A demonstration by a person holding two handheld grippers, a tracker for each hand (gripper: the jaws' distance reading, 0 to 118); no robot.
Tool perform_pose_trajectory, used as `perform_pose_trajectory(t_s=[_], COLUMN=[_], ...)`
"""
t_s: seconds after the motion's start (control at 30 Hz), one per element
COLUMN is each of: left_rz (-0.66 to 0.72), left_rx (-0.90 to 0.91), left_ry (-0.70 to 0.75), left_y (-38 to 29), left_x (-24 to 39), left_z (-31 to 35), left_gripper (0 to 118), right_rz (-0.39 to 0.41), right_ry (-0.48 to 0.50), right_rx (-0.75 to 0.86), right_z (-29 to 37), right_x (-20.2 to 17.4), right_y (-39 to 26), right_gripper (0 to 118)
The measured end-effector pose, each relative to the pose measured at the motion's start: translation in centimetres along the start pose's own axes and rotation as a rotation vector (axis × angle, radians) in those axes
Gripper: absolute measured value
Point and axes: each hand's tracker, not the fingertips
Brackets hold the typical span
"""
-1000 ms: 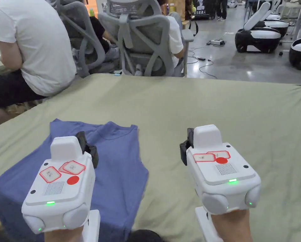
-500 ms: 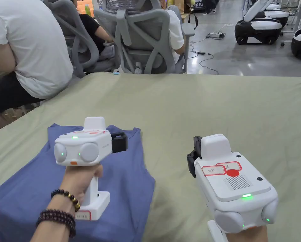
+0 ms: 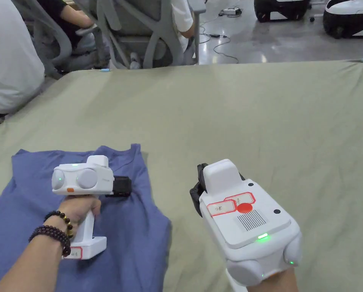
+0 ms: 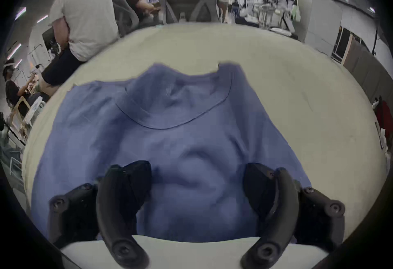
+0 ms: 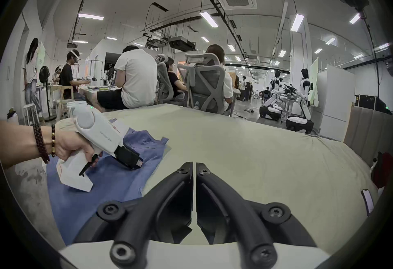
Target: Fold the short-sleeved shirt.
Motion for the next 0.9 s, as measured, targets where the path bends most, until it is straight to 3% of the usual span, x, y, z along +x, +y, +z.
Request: perform_pose_trajectory(t_s=[0.03, 0.07, 0.1, 0.13, 0.17, 0.3, 0.43, 0.6, 0.77, 0.9], left_rz=[0.002, -0.003, -0.028, -0.04, -0.046, -0.013, 0.02, -0.044, -0.166, -0.307], left_rx=[0.014, 0.029, 0.072, 0.104, 0.093, 0.126, 0.306, 0.478, 0.612, 0.646], left_ry=[-0.003, -0.029, -0.063, -0.016, 0.039, -0.009, -0.014, -0.043, -0.224, -0.448], left_y=[0.4, 0.4, 0.4, 0.3, 0.7, 1.0, 2.7, 6.2, 10.1, 11.7], left_x=[-0.5, -0.5, -0.3, 0.0, -0.2, -0.5, -1.8, -2.4, 3.3, 12.9], left_z=[0.2, 0.8, 1.5, 2.0, 1.8, 2.9, 6.3, 12.9, 18.3, 20.7], left_gripper=[78, 51, 9, 0, 0, 0, 0, 0, 0, 0], right_rz=[0.003, 0.002, -0.001, -0.006, -0.01, -0.013, -0.037, -0.073, -0.104, -0.12], right_ry=[-0.001, -0.002, -0.002, -0.001, -0.001, -0.002, -0.041, -0.07, -0.159, -0.264], right_rx=[-0.003, -0.005, -0.007, -0.01, -0.012, -0.012, 0.009, 0.038, 0.078, 0.099], right_z=[-0.1, -0.1, -0.1, -0.1, -0.1, 0.7, 1.7, 3.8, 7.3, 11.3], right_x=[0.0, 0.0, 0.0, 0.0, 0.0, 0.3, 1.3, 3.5, 6.6, 10.2], right_y=[-0.1, -0.1, -0.2, -0.3, -0.3, -0.4, -0.1, 0.4, 1.3, 1.1], right_gripper=[4, 4, 4, 4, 4, 4, 4, 4, 5, 6])
